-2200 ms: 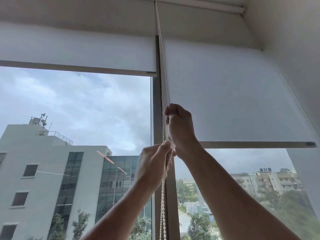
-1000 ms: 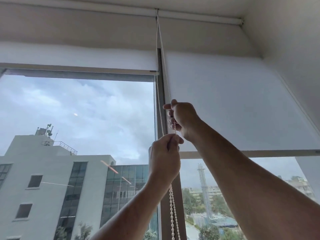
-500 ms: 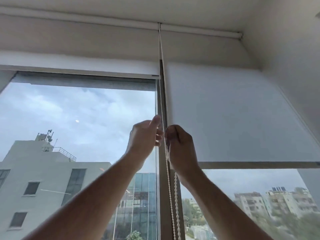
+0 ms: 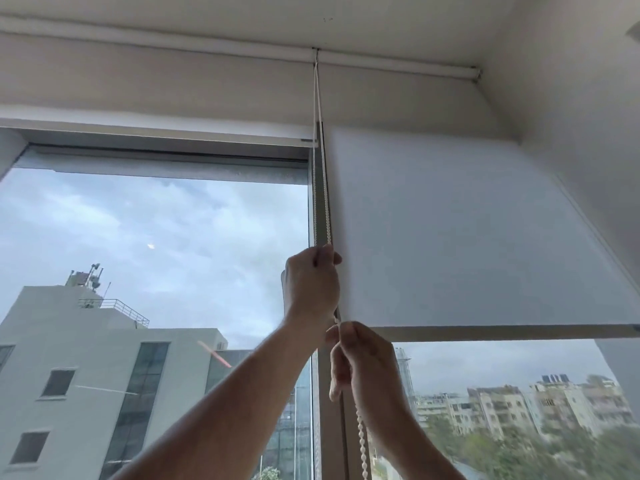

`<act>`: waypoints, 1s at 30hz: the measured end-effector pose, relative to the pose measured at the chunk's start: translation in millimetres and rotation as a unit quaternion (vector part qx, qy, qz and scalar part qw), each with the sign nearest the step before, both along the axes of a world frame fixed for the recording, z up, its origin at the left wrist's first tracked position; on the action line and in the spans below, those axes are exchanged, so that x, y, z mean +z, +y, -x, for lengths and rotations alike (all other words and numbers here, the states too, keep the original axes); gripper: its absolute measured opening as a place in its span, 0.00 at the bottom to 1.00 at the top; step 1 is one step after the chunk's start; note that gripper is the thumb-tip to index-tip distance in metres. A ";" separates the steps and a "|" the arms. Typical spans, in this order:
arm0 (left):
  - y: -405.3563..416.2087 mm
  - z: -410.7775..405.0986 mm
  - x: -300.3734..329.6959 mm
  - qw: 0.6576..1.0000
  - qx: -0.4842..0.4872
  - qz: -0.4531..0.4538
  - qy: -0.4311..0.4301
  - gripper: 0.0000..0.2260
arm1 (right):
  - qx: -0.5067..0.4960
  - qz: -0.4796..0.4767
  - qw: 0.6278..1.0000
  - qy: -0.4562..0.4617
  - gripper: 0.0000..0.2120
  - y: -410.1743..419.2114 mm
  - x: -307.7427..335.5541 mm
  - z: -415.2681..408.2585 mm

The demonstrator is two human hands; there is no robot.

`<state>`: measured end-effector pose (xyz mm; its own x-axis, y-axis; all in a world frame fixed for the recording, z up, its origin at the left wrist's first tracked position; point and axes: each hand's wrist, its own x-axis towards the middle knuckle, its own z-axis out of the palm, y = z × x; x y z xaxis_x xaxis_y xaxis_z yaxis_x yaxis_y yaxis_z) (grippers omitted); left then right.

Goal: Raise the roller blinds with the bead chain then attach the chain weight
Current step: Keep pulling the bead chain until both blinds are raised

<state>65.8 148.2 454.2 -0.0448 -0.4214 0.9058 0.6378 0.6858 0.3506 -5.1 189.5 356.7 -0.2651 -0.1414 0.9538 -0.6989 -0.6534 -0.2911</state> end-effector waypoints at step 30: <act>-12.9 28.5 -126.1 0.995 0.064 0.066 0.028 0.16 | 0.000 0.000 0.996 -0.085 0.18 -7.7 81.4 -15.4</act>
